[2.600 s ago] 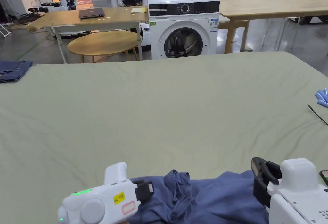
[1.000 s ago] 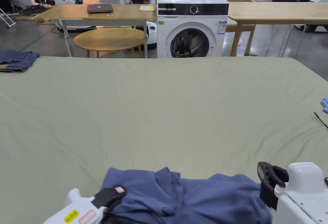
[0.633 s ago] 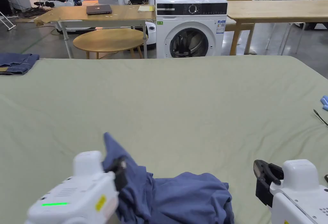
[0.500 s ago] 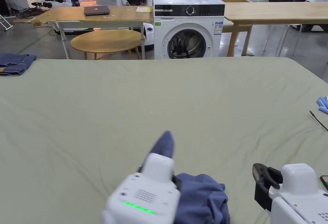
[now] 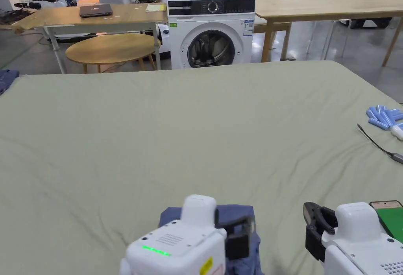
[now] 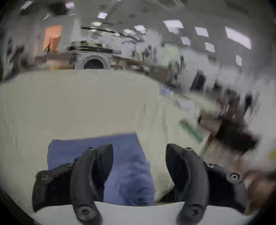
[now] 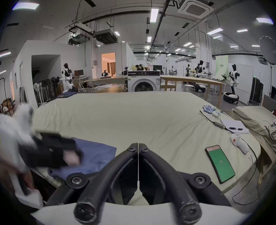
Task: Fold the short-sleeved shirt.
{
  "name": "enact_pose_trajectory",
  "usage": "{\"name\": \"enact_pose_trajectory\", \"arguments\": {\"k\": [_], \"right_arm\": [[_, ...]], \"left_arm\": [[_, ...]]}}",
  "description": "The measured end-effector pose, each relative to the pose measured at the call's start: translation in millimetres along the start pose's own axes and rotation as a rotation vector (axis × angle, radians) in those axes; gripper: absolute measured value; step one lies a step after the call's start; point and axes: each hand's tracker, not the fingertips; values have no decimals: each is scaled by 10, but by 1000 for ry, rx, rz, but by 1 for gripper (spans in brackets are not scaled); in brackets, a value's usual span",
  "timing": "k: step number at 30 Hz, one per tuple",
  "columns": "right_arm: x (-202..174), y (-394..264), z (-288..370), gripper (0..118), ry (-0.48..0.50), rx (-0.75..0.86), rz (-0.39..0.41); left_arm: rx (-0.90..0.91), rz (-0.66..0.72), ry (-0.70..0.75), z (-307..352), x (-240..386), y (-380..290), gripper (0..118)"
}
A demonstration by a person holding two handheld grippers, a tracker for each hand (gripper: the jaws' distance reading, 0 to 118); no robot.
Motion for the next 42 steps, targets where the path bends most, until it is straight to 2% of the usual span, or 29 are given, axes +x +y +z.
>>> {"name": "enact_pose_trajectory", "arguments": {"k": [2, 4, 5, 6, 7, 8, 12, 14, 16, 21, 25, 27, 28, 29, 30, 31, 32, 33, 34, 36, 39, 40, 41, 42], "right_arm": [[-6, -19, -1, 0, 8, -4, -7], [-26, -46, -12, 0, 16, -11, -7], [-35, -53, -20, 0, 19, -16, -7], [-42, -57, -27, 0, 24, -23, -10], [-52, -60, -29, 0, 29, -28, -15], [-57, -63, -30, 0, 35, -32, -18], [-80, -77, -84, 0, 50, -66, -11], [-90, -100, -135, 0, 64, -103, -17], [-107, -151, -158, 0, 86, -134, -45], [-217, -267, -257, 0, 154, -195, -71], [-313, -374, -573, 0, 301, -268, -196], [-330, -458, -728, 0, 328, -298, -235], [-323, -509, -791, 0, 359, -314, -248], [-297, -567, -842, 0, 395, -323, -275], [-273, -614, -866, 0, 376, -322, -271], [-277, -658, -872, 0, 335, -334, -249], [-261, -695, -888, 0, 270, -346, -219], [-233, -721, -910, 0, 221, -363, -217], [-180, -746, -935, 0, 222, -376, -249], [-114, -769, -941, 0, 277, -359, -345], [-161, -745, -935, 0, 280, -353, -307], [-183, -736, -934, 0, 282, -351, -289], [-191, -730, -934, 0, 282, -351, -283], [-193, -727, -932, 0, 283, -349, -280]], "left_arm": [[90, 101, 3, 188, -207, 143, 74], [42, 167, 112, 178, -363, 190, 74], [-9, 182, 144, 128, -459, 171, 68], [-73, 193, 156, 66, -543, 116, 45], [-114, 198, 154, 23, -586, 19, 11], [-134, 206, 117, -44, -515, -89, 0], [-251, 270, -42, -281, -278, -550, 0], [-289, 188, -75, -454, -90, -789, 0], [-303, 141, -71, -573, 10, -923, 0], [-240, 230, -75, -450, -94, -796, 0], [-131, 182, -92, 49, -263, -480, 0], [-121, 192, -74, 268, -461, -379, 0], [-117, 199, -55, 375, -606, -345, 6], [-110, 213, -7, 485, -751, -328, 36], [-98, 223, 35, 568, -873, -321, 73], [-93, 237, 69, 632, -1021, -335, 106], [-106, 270, 98, 672, -1176, -375, 118], [-102, 314, 109, 716, -1288, -409, 118], [-66, 379, 104, 745, -1420, -443, 118], [-93, 529, 32, 665, -1584, -568, 118], [-157, 649, -119, 298, -1706, -809, 118], [-107, 698, -193, 171, -1716, -884, 118], [-42, 728, -251, 89, -1706, -898, 114], [-9, 775, -300, -14, -1688, -880, 104]]}}
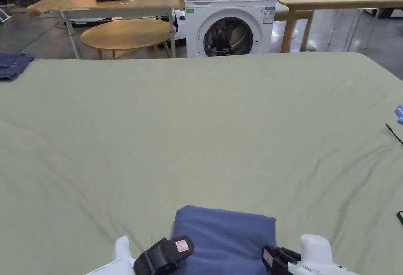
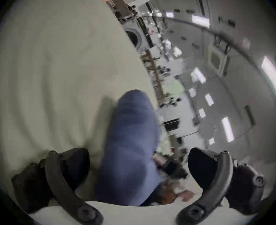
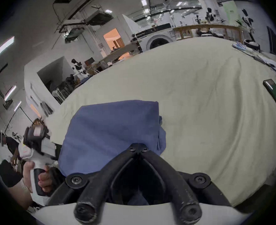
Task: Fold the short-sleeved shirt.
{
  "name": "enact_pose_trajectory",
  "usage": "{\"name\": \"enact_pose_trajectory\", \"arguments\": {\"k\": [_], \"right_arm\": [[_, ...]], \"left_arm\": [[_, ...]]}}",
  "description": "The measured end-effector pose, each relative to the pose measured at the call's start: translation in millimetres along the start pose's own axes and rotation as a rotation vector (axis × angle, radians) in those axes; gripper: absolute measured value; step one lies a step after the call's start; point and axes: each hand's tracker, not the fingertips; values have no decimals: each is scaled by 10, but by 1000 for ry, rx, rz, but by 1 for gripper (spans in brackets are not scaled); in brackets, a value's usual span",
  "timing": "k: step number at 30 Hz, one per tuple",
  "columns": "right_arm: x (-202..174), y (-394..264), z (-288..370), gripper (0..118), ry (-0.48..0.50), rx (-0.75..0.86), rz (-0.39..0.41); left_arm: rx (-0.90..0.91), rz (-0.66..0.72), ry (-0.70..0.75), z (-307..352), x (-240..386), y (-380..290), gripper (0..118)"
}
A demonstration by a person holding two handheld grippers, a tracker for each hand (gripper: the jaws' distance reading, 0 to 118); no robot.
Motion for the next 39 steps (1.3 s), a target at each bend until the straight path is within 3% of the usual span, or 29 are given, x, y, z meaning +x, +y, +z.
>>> {"name": "enact_pose_trajectory", "arguments": {"k": [1, 2, 3, 4, 5, 7, 10, 16, 19, 26, 30, 32, 36, 37, 39], "right_arm": [[-1, -8, -6, 0, 2, 3, 1], [-5, -7, -3, 0, 5, 6, 2], [-11, -5, 0, 0, 5, 9, 2], [-22, -1, 1, 0, 2, 11, 2], [-36, 4, -2, 0, -6, 12, 4], [-60, 23, 20, 0, -7, 9, 9], [-169, 52, 60, 0, 4, 12, 30], [-549, 101, 21, 0, 22, 9, 108], [-748, 108, -46, 0, 39, 7, 128], [-1036, 146, -158, 0, 63, -9, 176], [-1107, 135, -194, 0, 60, -17, 190], [-1127, 135, -208, 0, 58, -20, 194], [-1139, 130, -230, 0, 56, -32, 205], [-1136, 133, -230, 0, 58, -33, 206], [-1136, 151, -210, 0, 64, -28, 208]], "left_arm": [[-7, 68, -47, -128, -8, 1, 87], [-16, 89, 19, -238, 29, -42, 87], [-24, 48, 55, -313, 28, -50, 78], [-53, 5, 132, -393, 33, -65, 58], [-63, -31, 213, -414, 28, -84, 29], [-42, 32, 130, -301, 26, -30, 29], [-45, -62, 218, 30, 168, 149, 26], [11, -180, 349, 1261, 192, 968, 26], [43, -261, 488, 1967, 167, 1522, 26], [68, -263, 659, 3325, -137, 2752, 26], [114, -171, 774, 3663, -368, 2939, 26], [123, -101, 727, 3689, -466, 2942, 26], [127, -148, 709, 3747, -477, 2948, 26], [124, -153, 703, 3789, -431, 2953, 31], [161, -209, 764, 3913, -255, 2946, 87]]}}
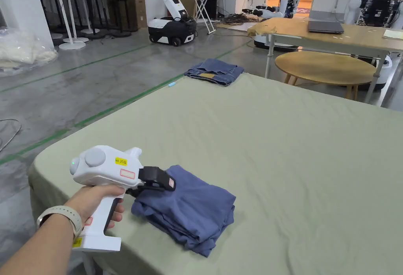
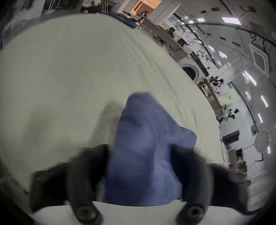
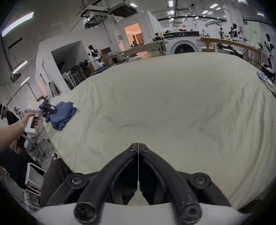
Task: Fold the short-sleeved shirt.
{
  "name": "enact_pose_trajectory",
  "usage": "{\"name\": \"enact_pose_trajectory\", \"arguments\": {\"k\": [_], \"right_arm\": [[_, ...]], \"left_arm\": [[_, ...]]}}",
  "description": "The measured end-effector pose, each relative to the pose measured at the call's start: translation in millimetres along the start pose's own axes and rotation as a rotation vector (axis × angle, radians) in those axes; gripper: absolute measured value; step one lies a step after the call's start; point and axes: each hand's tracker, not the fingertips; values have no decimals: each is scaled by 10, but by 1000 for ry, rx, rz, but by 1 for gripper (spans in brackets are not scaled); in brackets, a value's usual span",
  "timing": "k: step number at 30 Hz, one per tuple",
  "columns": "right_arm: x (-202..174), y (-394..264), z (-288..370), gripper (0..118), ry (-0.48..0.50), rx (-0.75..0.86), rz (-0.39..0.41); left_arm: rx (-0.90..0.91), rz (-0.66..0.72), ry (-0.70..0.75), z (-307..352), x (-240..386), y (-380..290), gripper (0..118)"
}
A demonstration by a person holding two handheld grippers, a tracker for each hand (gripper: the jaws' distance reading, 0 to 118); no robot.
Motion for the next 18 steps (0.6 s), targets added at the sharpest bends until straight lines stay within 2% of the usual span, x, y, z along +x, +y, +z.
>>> {"name": "enact_pose_trajectory", "arguments": {"k": [1, 5, 6, 7, 8, 9, 10, 11, 13, 15, 18], "right_arm": [[3, 11, 17, 0, 2, 3, 2], [67, 22, 93, 0, 10, 27, 0], [83, 25, 112, 0, 11, 32, -3], [100, 32, 140, 0, 11, 37, -4], [115, 45, 172, 0, 7, 44, -1], [131, 70, 203, 0, -3, 51, 4], [156, 106, 235, 0, -14, 57, 7], [191, 164, 276, 0, -25, 67, 11], [249, 307, 358, 0, -60, 100, 27], [286, 504, 460, 0, -97, 147, 41], [336, 898, 607, 0, -170, 225, 80]], "left_arm": [[37, 9, 15, 118, -11, 25, 102], [201, 84, 61, 625, 32, 31, 103], [223, 98, 73, 702, 51, 19, 97], [234, 115, 96, 765, 77, 21, 75], [247, 115, 127, 813, 135, 8, 22], [247, 79, 190, 825, 246, -8, 0], [253, 6, 281, 830, 397, -36, 0], [266, -50, 301, 822, 554, -53, 0], [270, -122, 286, 770, 919, -102, 0], [332, -246, 343, 685, 1380, -148, 0], [441, -406, 344, 567, 2231, -329, 0]]}}
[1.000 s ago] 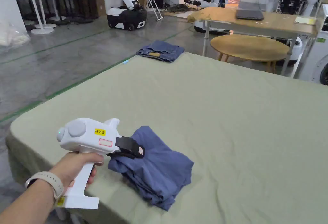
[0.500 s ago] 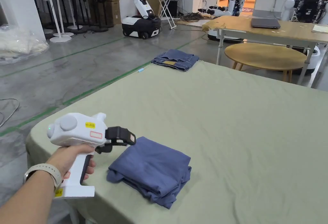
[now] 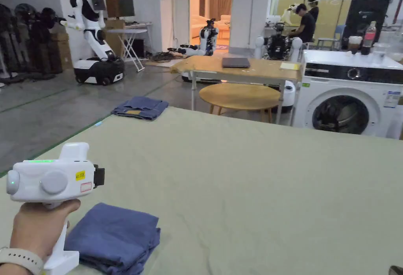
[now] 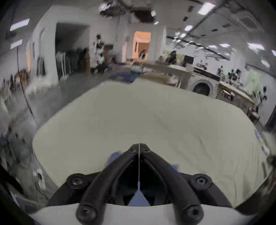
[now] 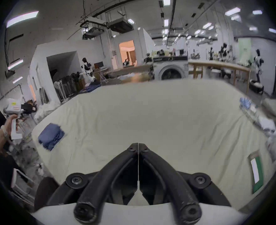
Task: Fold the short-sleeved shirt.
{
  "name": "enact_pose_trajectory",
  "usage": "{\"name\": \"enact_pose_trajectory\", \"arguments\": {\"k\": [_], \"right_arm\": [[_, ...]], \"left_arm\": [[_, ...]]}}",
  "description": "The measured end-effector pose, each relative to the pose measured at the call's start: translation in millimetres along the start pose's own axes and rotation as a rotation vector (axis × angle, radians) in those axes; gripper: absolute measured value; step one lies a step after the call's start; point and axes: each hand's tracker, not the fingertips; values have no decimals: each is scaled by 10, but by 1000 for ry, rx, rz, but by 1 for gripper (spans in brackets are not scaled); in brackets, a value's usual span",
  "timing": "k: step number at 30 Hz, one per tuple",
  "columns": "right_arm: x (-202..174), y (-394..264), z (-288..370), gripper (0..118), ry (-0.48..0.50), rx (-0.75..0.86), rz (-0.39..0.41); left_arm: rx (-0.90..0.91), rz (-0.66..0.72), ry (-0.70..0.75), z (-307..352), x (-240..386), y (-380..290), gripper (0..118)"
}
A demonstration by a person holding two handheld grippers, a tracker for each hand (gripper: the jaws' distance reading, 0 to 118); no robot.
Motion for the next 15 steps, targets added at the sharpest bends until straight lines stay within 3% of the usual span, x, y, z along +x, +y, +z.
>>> {"name": "enact_pose_trajectory", "arguments": {"k": [8, 15], "right_arm": [[125, 1012, 299, 0, -181, 260, 115], [80, 1397, 558, 0, -182, 348, 110]], "left_arm": [[369, -148, -135, 592, 1864, 333, 0], [462, -251, -237, 934, 2894, 615, 0]]}}
